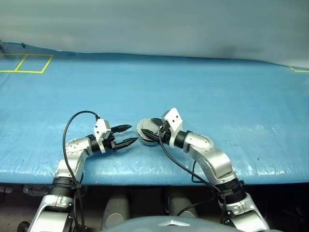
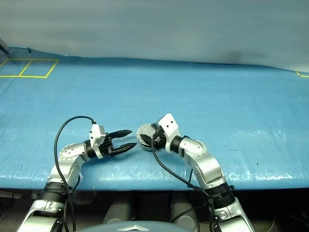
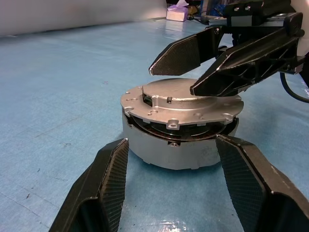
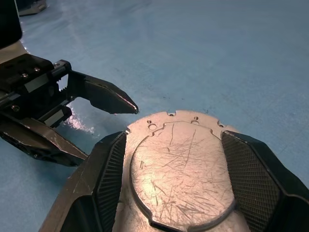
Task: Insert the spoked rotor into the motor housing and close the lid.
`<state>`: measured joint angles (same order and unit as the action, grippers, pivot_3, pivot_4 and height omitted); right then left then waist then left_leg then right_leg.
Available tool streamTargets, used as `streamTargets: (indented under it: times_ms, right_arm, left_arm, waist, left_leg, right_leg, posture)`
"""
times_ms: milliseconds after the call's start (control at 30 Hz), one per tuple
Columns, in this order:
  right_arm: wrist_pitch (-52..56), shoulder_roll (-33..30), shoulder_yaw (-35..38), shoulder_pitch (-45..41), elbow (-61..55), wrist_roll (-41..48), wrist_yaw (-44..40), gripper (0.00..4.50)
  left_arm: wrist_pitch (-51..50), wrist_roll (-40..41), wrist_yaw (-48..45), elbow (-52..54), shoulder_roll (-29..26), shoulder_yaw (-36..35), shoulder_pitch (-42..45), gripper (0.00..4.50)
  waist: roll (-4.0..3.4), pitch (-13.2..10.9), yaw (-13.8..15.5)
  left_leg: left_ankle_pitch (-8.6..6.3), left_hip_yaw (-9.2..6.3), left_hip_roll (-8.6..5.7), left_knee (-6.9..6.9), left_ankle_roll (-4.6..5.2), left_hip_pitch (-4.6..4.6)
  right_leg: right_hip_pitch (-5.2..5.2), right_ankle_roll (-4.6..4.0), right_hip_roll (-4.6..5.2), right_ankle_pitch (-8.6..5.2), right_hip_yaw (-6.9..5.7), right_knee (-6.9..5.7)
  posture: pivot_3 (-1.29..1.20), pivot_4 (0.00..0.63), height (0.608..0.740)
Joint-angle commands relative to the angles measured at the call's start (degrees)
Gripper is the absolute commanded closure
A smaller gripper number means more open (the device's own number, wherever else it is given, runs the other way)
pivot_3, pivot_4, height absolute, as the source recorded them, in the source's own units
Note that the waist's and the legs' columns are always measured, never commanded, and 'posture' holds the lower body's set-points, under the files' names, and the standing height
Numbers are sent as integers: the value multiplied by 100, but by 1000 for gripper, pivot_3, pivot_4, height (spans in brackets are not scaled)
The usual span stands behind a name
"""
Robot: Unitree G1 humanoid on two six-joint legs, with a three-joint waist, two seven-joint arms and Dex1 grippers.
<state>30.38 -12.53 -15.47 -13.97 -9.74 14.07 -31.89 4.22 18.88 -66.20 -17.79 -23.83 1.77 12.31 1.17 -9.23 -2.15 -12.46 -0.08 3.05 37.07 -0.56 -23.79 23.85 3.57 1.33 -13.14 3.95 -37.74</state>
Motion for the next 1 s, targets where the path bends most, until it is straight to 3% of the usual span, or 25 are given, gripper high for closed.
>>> streamTargets:
  times_ms: [33,533,700,1000]
  right_arm:
    - [-78,26,-4,41,-21,-36,27,1218]
    - [-254,3,-91,68,60,-133,-53,1218]
    - [-291,2,-110,62,85,-234,13,30]
    - [-302,16,-157,65,149,-298,2,30]
  left_arm:
    - [92,19,10,247,-41,-22,-30,1377]
    - [104,-9,52,176,-34,-31,-42,1377]
    - [121,-16,68,152,-35,-39,-41,1377]
    - [134,-18,99,155,-46,-43,-42,1377]
  waist:
    - [0,0,0]
    - [0,0,-5]
    - [0,0,-2]
    - [0,0,-4]
  left_leg:
    - [0,0,0,0,0,1]
    - [0,0,1,0,0,1]
    - [0,0,1,0,0,1]
    - [0,0,1,0,0,2]
  right_leg:
    - [-1,0,0,0,0,0]
    - [0,0,-1,0,-1,0]
    - [0,0,0,0,0,0]
    - [-1,0,-1,0,0,0]
  posture:
    - [0,150,740]
    - [0,150,740]
    - [0,150,740]
    - [0,150,740]
